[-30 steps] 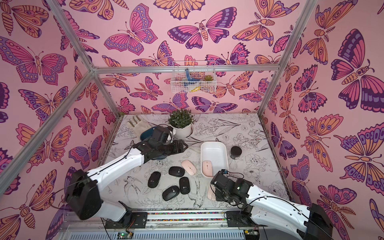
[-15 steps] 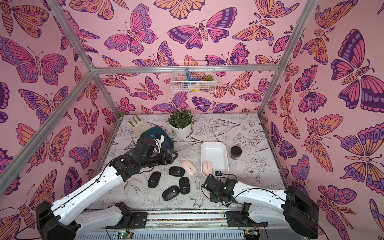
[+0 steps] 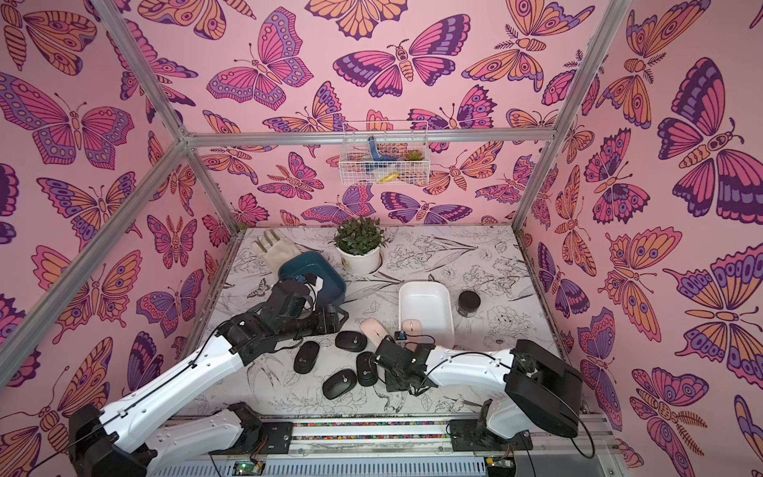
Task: Place the mice by color into the storage box
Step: Adjust the mouse at the center of the board, then pick up the mouse from the center of the board.
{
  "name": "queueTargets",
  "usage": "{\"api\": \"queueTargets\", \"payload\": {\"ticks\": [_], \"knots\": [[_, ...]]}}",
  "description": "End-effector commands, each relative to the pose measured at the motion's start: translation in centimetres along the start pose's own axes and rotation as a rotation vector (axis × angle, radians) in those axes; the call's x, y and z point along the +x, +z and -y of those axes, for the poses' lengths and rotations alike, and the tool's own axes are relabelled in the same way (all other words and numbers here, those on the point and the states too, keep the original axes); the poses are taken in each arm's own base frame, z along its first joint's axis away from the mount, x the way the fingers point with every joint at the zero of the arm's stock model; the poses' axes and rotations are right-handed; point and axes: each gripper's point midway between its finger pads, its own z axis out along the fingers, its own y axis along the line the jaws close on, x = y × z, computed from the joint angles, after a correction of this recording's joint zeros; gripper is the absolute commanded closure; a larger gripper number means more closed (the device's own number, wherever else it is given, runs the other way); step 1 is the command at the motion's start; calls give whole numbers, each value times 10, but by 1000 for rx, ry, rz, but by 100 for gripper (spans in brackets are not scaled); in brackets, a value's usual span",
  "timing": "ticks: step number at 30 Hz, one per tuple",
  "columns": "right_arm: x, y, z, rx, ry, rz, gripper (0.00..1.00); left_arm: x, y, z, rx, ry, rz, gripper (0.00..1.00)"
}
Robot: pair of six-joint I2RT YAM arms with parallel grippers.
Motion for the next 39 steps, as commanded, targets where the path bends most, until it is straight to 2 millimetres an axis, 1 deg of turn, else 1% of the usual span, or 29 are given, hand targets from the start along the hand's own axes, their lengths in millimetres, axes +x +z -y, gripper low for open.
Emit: {"api": "queueTargets", "payload": {"ticks": [1,5,7,9,11,13,14,16,18,20,21,22,23,24,25,26,28,30,31,33,35,39], "knots": [[-15,-2,-20,-4,-76,13,98,9,1,-12,-38,-7,-11,21],[-29,4,-17,41,-92,9,97,11,3,-17,-58,-6,-8,21],[-36,5,-10,58,-90,11,97,12,4,-20,-69,-4,-10,21],[-41,5,-2,76,-88,13,98,12,5,-21,-74,-3,-12,21],[-45,2,0,72,-92,17,98,12,6,-22,-78,-2,-13,21],[-47,-3,-11,17,-115,25,96,13,7,-23,-80,-3,-16,21],[-49,-13,-24,-53,-127,48,95,13,7,-23,-82,-3,-15,21],[-47,-27,-33,-116,-138,78,92,12,4,-23,-79,-2,-6,21],[-42,-36,-30,-144,-124,84,89,12,3,-24,-79,-3,2,21],[-34,-42,-13,-124,-95,90,87,12,2,-23,-75,-4,3,21],[-31,-44,-2,-95,-78,95,85,12,2,-22,-73,-5,0,21],[-27,-45,15,-47,-53,98,82,13,2,-22,-69,-5,-4,21],[-22,-45,29,-15,-40,95,74,14,2,-21,-65,-6,-8,20],[-18,-46,39,0,-32,92,64,15,2,-21,-62,-9,-11,20],[-14,-46,48,9,-30,94,52,15,2,-21,-59,-11,-12,18],[-11,-46,54,17,-30,102,43,16,2,-20,-55,-12,-15,17],[-6,-47,66,39,-27,114,30,16,1,-19,-50,-13,-13,16],[-3,-48,80,82,-17,128,20,16,-1,-19,-46,-16,-9,16],[-2,-48,85,91,-14,137,16,16,-2,-19,-45,-16,-6,16],[-3,-47,88,91,-16,155,11,15,-3,-20,-45,-17,2,16],[-5,-44,92,91,-22,165,8,16,-3,-21,-47,-17,1,15],[-8,-38,82,29,-60,165,6,20,-1,-23,-51,-19,-10,15]]}}
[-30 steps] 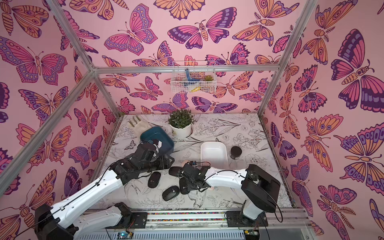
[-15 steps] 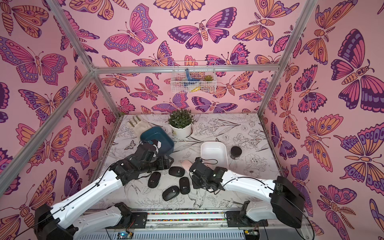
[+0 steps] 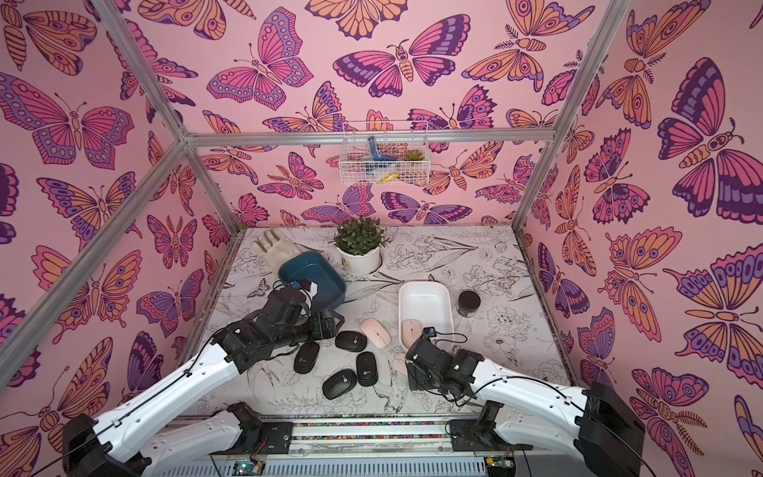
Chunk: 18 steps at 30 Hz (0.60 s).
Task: Place the mice by color into the storage box
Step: Pick up the mouse from the center of the board.
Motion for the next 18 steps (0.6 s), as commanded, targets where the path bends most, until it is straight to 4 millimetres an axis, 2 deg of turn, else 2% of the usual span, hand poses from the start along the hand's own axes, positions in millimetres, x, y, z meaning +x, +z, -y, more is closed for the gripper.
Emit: {"api": "queueTargets", "payload": {"ticks": [1,13,18], "knots": [[-6,5,-5,-25,-48,20,5,12,2,-9,-21,-3,-28,15],[-12,26,-32,-40,-214,-57,4,13,-1,-11,-19,-9,-20,15],[-8,29,-49,-108,-216,-78,9,14,-1,-13,-25,-6,-17,15]]}}
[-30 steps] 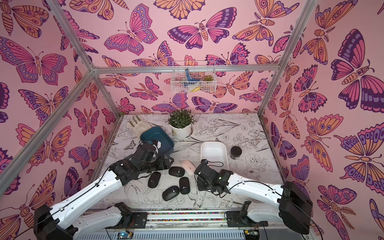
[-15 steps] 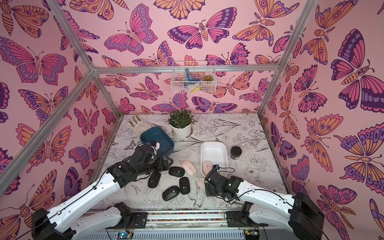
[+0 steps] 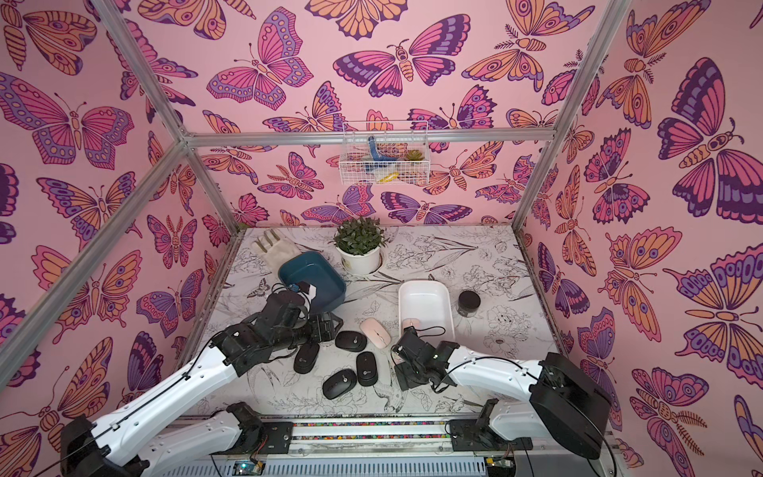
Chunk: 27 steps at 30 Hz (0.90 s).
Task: Place the mice by color into the storage box
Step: Pick up the mouse from the center of the board.
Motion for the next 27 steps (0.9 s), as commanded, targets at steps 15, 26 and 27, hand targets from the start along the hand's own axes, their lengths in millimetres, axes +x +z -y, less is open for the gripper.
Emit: {"api": "queueTargets", "payload": {"ticks": [15,26,27], "knots": [[-10,7,-31,-65,4,-10,34,10,2,-11,-32,1,-20,15],[-11,-10,-44,-99,5,10,58,10,-1,-11,-30,7,-13,15],[-11,-16,-46,-104,8,23,58,9,-1,-11,-29,7,-13,15]]}}
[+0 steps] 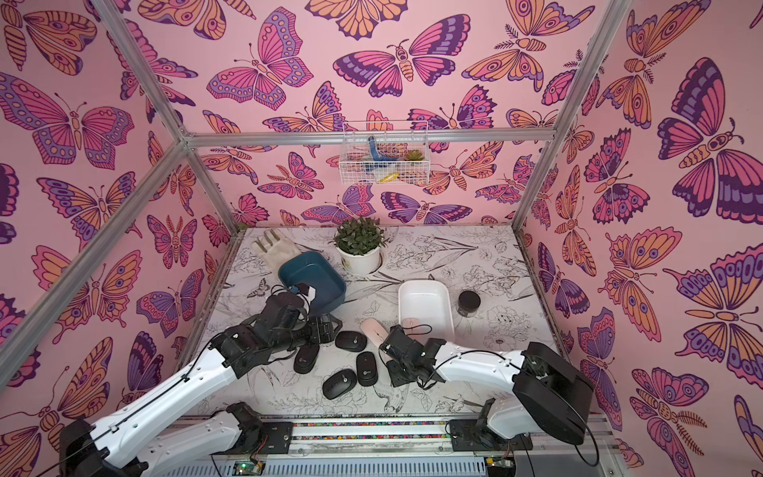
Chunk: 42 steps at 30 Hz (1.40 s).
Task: Place the mice by color into the storage box
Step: Pick up the mouse from the center of the board, then place the mouse in the storage box.
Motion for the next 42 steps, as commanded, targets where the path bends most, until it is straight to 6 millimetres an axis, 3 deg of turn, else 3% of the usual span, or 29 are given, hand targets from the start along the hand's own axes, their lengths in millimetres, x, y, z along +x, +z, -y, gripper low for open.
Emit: {"api": "queueTargets", "payload": {"ticks": [1,5,8,11,13,18,26,36,39,42], "knots": [[-2,-20,-6,-13,19,37,59,5,-1,-7,-24,7,-8,15],[-14,-54,-4,-27,82,119,61,3,-2,-4,-16,11,-5,15],[-37,-90,12,25,135,256,63,3,-3,-2,-8,20,-7,16],[-60,-118,48,136,221,332,63,3,-2,-2,-11,31,-13,15],[-72,-125,74,194,279,354,63,4,0,-2,-14,33,-20,15],[-95,-102,116,223,387,292,65,7,4,-2,-12,31,-42,15],[-93,-51,118,228,369,155,65,10,10,-4,-27,26,-62,15],[-80,-19,131,298,361,72,62,11,13,-3,-29,23,-74,15],[-78,-16,132,305,359,62,56,11,13,-4,-29,21,-73,15],[-75,-14,133,313,358,53,44,12,12,-4,-26,19,-71,16]]}}
